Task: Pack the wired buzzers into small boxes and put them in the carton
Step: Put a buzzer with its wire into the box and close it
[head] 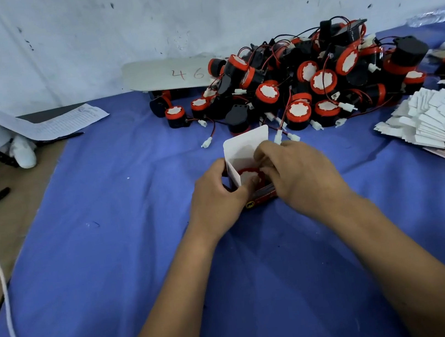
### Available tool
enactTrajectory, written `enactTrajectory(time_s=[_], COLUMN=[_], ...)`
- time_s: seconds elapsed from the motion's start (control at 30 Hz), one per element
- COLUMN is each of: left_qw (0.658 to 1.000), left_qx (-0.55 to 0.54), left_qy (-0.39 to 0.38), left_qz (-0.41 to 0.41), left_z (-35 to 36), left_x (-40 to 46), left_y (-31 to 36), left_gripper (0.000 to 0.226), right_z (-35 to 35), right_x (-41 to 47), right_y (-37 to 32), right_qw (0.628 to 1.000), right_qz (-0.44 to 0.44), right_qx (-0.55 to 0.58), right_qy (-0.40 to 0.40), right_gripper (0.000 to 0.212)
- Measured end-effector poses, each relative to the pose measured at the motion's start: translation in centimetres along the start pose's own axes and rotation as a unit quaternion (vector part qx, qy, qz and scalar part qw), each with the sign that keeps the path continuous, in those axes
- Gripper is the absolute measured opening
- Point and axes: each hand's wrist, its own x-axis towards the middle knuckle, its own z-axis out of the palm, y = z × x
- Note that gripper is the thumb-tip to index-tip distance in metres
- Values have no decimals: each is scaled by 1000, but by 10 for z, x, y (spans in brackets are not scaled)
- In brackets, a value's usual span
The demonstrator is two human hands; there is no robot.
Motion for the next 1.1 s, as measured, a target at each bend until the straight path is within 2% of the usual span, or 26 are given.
enactTrajectory(time_s=[0.17, 0.3, 0.4, 0.53, 0.67, 0.77, 0.87, 1.03, 1.1], left_qw=[1000, 1000, 999, 999, 1000, 999, 999, 996, 994], left_qx=[6, 9, 4, 5, 3, 0, -1, -2, -12], left_qy=[6, 13, 35, 35, 27, 29, 39, 94, 113], left_qz=[-9, -13, -16, -6, -5, -14, -14, 4, 9], left_z=[1, 1, 0, 0, 0, 0, 1, 3, 3], left_x=[2, 0, 1, 3, 2, 1, 1, 5, 5], left_y=[-3, 0, -1, -4, -3, -2, -3, -9, -10], left_gripper=[25, 31, 35, 22, 33, 36, 38, 22, 27], right_z=[-3, -4, -1, 3, 2, 2, 2, 0, 2], right_x=[-1, 2, 2, 0, -3, -4, -5, -7, -8], right_y=[1, -1, -1, -2, -5, -5, 2, 4, 0], right_qw=[997, 1000, 1000, 999, 995, 996, 994, 994, 994], right_qz=[20, 1, -17, -3, 36, -2, -56, -86, -88], right_qx=[54, -17, 3, 7, -18, -83, -93, -58, -66], right_qy=[42, 2, -5, 46, 93, 39, -9, -28, -22], right_gripper=[18, 25, 34, 23, 20, 20, 24, 26, 21])
